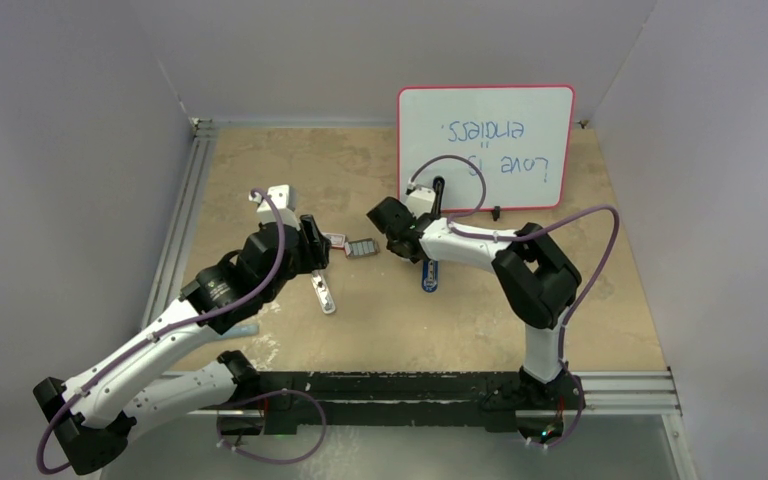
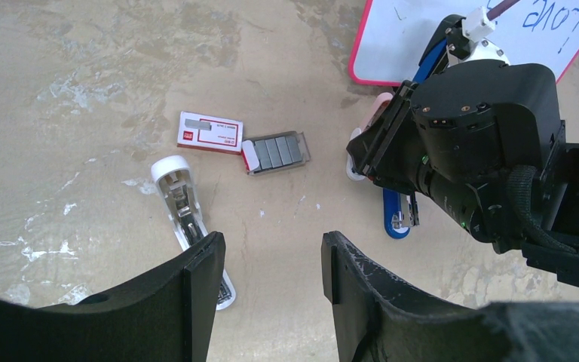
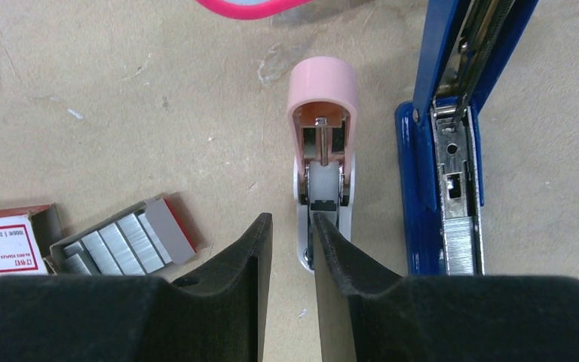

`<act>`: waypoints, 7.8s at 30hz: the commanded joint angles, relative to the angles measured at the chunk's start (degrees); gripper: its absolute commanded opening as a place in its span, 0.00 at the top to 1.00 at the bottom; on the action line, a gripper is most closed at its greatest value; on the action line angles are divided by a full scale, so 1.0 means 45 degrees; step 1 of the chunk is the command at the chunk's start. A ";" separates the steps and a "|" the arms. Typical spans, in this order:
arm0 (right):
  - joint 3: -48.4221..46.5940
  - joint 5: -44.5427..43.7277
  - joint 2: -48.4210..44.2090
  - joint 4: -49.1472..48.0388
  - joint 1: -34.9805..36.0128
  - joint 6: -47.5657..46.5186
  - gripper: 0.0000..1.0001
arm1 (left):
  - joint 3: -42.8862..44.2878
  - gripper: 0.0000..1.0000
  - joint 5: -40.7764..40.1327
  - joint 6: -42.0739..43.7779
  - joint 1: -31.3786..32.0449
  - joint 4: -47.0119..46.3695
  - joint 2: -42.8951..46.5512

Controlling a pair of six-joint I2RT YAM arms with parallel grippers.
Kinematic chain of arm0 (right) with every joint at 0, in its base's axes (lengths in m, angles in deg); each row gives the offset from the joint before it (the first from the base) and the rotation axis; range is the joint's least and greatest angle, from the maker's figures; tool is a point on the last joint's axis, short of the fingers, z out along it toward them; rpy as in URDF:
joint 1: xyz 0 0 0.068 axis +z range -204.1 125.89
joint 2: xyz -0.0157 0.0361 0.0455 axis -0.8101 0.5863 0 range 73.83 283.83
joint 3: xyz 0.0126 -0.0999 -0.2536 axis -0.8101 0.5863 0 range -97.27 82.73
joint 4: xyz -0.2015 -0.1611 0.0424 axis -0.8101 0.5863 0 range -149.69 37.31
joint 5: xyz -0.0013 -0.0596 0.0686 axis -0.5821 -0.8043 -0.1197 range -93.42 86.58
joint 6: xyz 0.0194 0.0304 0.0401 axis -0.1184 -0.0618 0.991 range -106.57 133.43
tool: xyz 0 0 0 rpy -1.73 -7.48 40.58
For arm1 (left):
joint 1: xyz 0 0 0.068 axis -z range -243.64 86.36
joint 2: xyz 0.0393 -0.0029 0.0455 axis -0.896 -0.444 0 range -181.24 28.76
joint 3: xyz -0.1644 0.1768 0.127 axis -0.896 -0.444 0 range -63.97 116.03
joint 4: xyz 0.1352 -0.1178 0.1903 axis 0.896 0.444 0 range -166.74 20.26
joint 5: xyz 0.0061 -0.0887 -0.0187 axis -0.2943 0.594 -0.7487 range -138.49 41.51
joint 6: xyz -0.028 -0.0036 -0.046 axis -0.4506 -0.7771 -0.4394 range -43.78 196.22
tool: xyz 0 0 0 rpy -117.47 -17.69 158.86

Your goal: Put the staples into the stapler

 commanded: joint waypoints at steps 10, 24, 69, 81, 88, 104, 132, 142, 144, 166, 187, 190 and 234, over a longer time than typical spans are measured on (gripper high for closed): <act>-0.0366 -0.0648 -0.0568 -0.0083 -0.0022 -0.0481 0.71 | -0.0024 0.50 -0.0093 -0.0055 0.0020 -0.0395 0.0062; -0.0247 -0.0725 -0.0444 -0.0699 -0.0132 -0.0815 0.70 | -0.0030 0.50 -0.0089 -0.0044 0.0019 -0.0418 0.0004; -0.0421 -0.0368 -0.1452 -0.0918 -0.0212 -0.1827 0.68 | -0.0029 0.50 -0.0059 -0.0065 0.0018 -0.0418 -0.0045; -0.1581 0.2912 0.0049 -0.2566 0.0908 -0.5909 0.77 | -0.0029 0.50 -0.0277 -0.0123 0.0019 -0.0337 0.0021; -0.2463 0.3348 0.1157 -0.2614 0.1200 -0.6046 0.83 | -0.0010 0.50 -0.0401 -0.0123 0.0017 -0.0299 0.0133; -0.3113 0.3638 0.2190 -0.2326 0.1423 -0.6438 0.69 | -0.0010 0.50 -0.0405 -0.0142 0.0017 -0.0301 0.0085; -0.4058 0.2324 0.3066 -0.1535 0.1789 -0.6242 0.78 | 0.0000 0.50 -0.0384 -0.0142 0.0017 -0.0272 0.0082; -0.3403 0.2026 0.1749 -0.2050 0.1824 -0.5331 0.81 | -0.0006 0.50 -0.0378 -0.0142 0.0027 -0.0281 0.0066; -0.3240 0.1873 0.1451 -0.2173 0.1820 -0.5244 0.81 | 0.0000 0.50 -0.0381 -0.0142 0.0018 -0.0281 0.0060; -0.4661 0.1428 0.3059 -0.1516 0.0567 -0.5333 0.82 | 0.0015 0.50 -0.0401 -0.0103 0.0018 -0.0301 -0.0093; -0.2126 0.3483 0.1509 -0.0330 0.0486 -0.5848 0.82 | 0.0014 0.50 -0.0418 -0.0084 0.0020 -0.0296 -0.0094; -0.1404 0.4119 0.1078 -0.0772 0.0623 -0.5856 0.82 | -0.0008 0.50 -0.0466 -0.0101 0.0017 -0.0282 -0.0097; -0.2433 0.3024 0.1395 -0.2301 0.1540 -0.7735 0.71 | -0.0028 0.50 -0.2583 -0.0689 0.0174 0.0822 -0.0644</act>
